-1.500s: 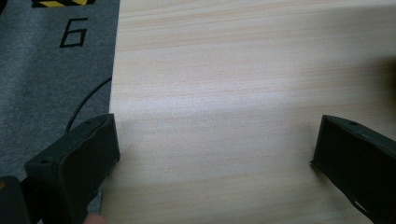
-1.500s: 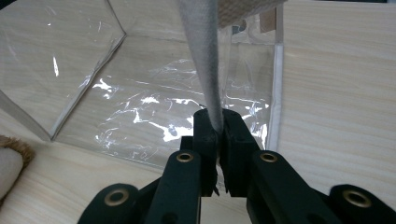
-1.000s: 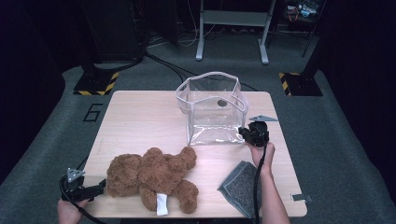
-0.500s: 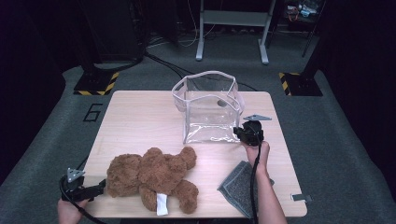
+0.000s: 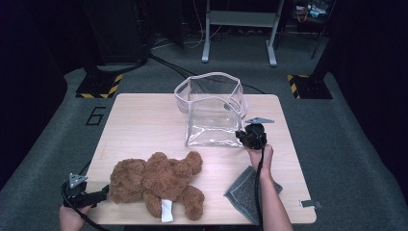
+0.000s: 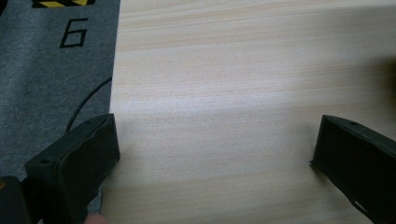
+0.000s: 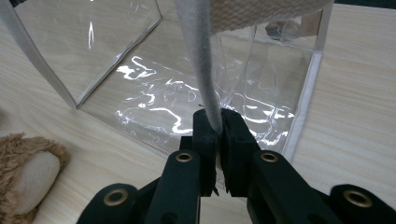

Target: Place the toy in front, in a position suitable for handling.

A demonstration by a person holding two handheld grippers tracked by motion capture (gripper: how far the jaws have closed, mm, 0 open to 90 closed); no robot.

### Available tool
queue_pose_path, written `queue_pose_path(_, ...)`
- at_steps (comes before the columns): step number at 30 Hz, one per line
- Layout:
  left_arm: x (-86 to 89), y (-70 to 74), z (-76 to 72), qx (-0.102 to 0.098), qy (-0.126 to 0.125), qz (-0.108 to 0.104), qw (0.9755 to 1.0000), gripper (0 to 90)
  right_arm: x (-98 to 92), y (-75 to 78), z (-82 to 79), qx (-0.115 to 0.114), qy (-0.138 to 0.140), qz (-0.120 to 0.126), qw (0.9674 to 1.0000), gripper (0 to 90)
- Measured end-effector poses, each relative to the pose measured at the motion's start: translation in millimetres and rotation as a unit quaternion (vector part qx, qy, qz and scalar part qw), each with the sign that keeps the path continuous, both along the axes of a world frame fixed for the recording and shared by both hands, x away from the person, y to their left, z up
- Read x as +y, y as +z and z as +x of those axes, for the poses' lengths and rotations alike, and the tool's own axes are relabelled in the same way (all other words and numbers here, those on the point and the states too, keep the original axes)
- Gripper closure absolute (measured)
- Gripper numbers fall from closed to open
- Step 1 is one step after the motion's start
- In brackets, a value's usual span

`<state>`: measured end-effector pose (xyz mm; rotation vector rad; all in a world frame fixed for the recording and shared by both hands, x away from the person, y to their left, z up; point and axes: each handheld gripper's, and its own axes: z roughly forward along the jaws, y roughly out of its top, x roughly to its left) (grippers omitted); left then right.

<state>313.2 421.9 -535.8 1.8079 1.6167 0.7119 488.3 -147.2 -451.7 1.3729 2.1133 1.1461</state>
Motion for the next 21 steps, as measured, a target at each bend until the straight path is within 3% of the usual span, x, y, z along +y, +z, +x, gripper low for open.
queue_pose_path(3, 0.0, 0.0, 0.0, 0.000, 0.000, 0.000, 1.0000, 0.2, 1.6, 0.7, 0.1, 0.004, 0.001, 0.002, 1.0000, 83.8)
queue_pose_path(7, 0.0, 0.0, 0.0, 0.000, 0.000, 0.000, 1.0000, 0.2, -7.7, 3.5, -3.8, 0.009, 0.000, 0.010, 0.9999, 56.6)
queue_pose_path(8, 0.0, 0.0, 0.0, 0.000, 0.000, 0.000, 1.0000, 0.2, -7.7, 3.5, -3.8, 0.009, 0.000, 0.010, 0.9999, 56.6)
queue_pose_path(9, 0.0, 0.0, 0.0, 0.000, 0.000, 0.000, 1.0000, 0.2, -13.1, 5.4, -7.8, 0.007, -0.004, 0.005, 1.0000, 44.8)
queue_pose_path(13, 0.0, 0.0, 0.0, 0.000, 0.000, 0.000, 1.0000, 0.1, -21.7, 8.8, -18.7, 0.013, -0.003, 0.001, 0.9999, 28.0)
queue_pose_path(15, 0.1, 0.2, -0.1, 0.001, -0.001, 0.000, 1.0000, 0.2, -24.0, 9.5, -21.7, 0.017, 0.001, -0.003, 0.9999, 25.1)
queue_pose_path(16, 0.2, 0.3, -0.2, 0.002, -0.001, 0.000, 1.0000, 0.2, -29.8, 10.2, -29.2, 0.012, 0.000, -0.015, 0.9998, 19.5)
queue_pose_path(20, 0.3, 0.9, -0.5, 0.007, -0.003, -0.001, 1.0000, 0.1, -37.2, 11.3, -42.3, 0.014, -0.006, -0.014, 0.9998, 16.3)
queue_pose_path(21, 0.2, 0.5, -0.4, 0.004, -0.002, -0.001, 1.0000, 0.2, -42.0, 10.5, -54.5, 0.014, -0.007, -0.021, 0.9997, 13.8)
